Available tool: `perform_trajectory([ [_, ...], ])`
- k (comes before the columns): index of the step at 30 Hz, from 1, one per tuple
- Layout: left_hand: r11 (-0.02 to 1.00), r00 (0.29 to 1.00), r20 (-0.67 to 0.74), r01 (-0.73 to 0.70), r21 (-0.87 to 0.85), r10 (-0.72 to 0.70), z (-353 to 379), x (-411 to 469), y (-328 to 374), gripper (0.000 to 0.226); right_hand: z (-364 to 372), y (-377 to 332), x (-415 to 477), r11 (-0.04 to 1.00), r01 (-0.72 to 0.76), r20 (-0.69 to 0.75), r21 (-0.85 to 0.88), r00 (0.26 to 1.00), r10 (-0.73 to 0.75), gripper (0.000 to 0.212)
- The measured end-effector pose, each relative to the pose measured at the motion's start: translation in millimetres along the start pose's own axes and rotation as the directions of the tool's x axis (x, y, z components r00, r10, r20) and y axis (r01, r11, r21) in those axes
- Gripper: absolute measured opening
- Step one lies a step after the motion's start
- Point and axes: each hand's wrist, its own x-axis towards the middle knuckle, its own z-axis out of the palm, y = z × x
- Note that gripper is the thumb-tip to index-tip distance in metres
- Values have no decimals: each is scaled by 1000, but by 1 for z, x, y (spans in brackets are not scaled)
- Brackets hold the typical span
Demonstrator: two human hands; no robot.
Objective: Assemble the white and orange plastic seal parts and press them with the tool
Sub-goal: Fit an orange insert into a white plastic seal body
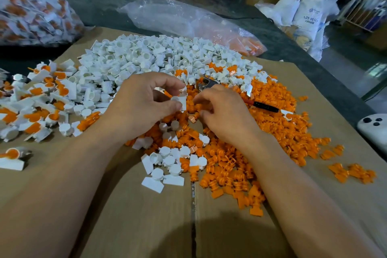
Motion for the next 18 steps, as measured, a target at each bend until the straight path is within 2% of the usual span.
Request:
perform_trajectory([
  [4,1000,1000,5,-20,14,20,0,0,1,33,0,0,1,999,-15,-12,35,1000,16,33],
  [11,999,1000,16,13,-36,-12,2,0,2,39,-2,0,-1,994,3,-85,113,996,6,14],
  [14,999,1000,15,21,-25,-21,2,1,1,27,-6,-4,-2,944,-17,-133,330,989,64,7],
  [18,998,999,-30,34,-50,-35,2,2,1,26,-9,-8,-4,779,-18,-129,627,983,127,25],
])
